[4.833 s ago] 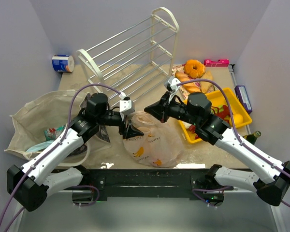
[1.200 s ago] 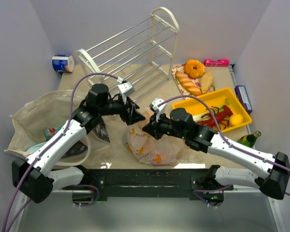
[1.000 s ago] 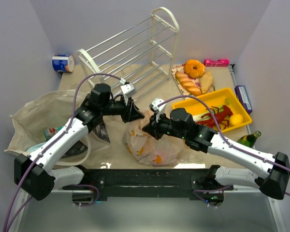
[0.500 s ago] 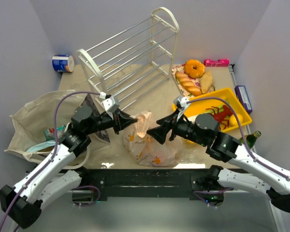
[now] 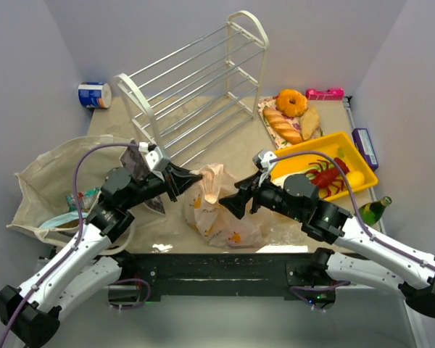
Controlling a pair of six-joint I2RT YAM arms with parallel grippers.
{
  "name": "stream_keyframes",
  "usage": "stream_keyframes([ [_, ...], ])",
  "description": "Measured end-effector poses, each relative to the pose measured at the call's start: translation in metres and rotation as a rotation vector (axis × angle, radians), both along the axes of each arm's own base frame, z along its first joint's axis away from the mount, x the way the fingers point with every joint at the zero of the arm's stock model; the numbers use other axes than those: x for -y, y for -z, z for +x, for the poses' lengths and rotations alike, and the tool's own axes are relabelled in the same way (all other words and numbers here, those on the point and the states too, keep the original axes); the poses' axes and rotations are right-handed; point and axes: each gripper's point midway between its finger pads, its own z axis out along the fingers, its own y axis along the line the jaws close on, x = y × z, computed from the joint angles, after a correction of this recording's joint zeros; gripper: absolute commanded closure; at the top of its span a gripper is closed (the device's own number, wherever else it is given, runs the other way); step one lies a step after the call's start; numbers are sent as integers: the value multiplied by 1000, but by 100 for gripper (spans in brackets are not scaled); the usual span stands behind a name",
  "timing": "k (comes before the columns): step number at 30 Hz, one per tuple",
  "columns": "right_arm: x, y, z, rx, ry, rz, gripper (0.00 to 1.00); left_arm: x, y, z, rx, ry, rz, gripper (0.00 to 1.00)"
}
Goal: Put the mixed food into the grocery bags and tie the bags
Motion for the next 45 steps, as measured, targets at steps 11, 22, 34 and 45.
stream_keyframes([
  [11, 8, -2, 18, 320, -33, -181, 18, 2, -10, 4, -52, -10, 11, 100],
  [22, -21, 24, 43, 413, -27, -301, 80, -1, -9, 7, -99, -44, 4, 100],
  [34, -54, -16, 76, 495, 42, -331, 100, -46, -32, 15, -60, -304, -56, 100],
  [45, -46, -2, 89, 552, 61, -459, 100, -46, 6, 28, -92, -359, -145, 100],
])
